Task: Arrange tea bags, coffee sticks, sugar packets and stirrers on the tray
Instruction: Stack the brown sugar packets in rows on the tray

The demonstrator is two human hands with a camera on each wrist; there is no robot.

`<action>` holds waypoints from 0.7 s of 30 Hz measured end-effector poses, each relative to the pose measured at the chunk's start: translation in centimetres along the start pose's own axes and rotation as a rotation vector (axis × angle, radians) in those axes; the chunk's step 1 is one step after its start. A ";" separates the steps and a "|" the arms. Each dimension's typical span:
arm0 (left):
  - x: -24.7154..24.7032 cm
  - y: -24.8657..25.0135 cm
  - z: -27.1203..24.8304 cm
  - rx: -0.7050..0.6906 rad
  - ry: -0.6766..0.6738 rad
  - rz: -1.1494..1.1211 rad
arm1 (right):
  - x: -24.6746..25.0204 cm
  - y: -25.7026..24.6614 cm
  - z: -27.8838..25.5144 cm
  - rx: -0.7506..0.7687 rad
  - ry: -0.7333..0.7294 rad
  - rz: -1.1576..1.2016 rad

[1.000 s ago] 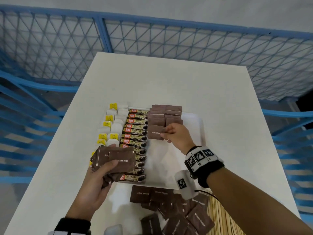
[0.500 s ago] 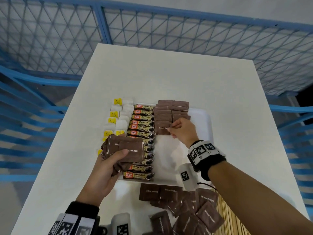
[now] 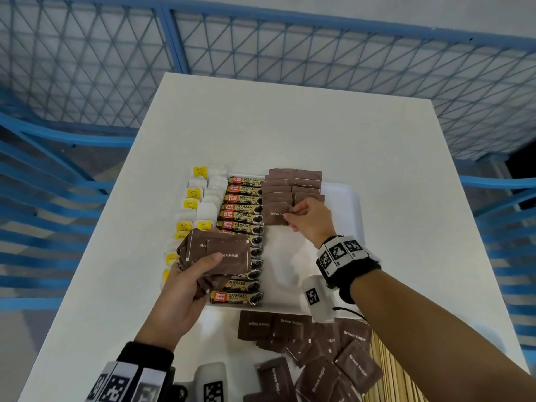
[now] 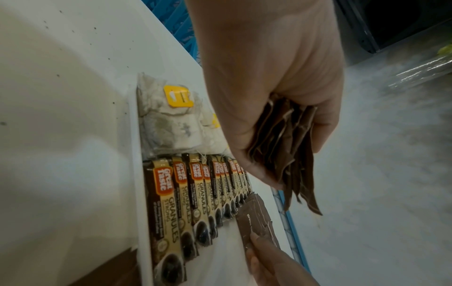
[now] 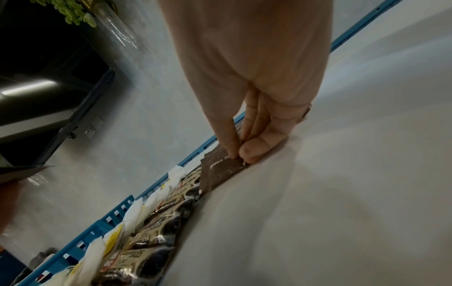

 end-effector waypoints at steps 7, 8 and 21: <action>-0.7 -0.4 0.4 0.005 -0.030 -0.002 | 0.6 -3.5 -2.7 0.157 0.005 -0.149; -0.8 -0.5 0.5 0.005 -0.032 -0.008 | -0.1 -4.2 -3.8 0.159 -0.080 -0.130; -2.4 -1.6 0.9 0.093 -0.114 -0.106 | -4.7 -4.9 -10.1 -0.027 -0.531 0.321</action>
Point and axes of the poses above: each hand's wrist, its own z-axis towards the middle knuckle, its own x-axis out of the back of the hand, y = z × x, the point moved 9 cm from there along z, towards the middle knuckle, and after that the axes turned 3 degrees about x, right-handed, at the moved point
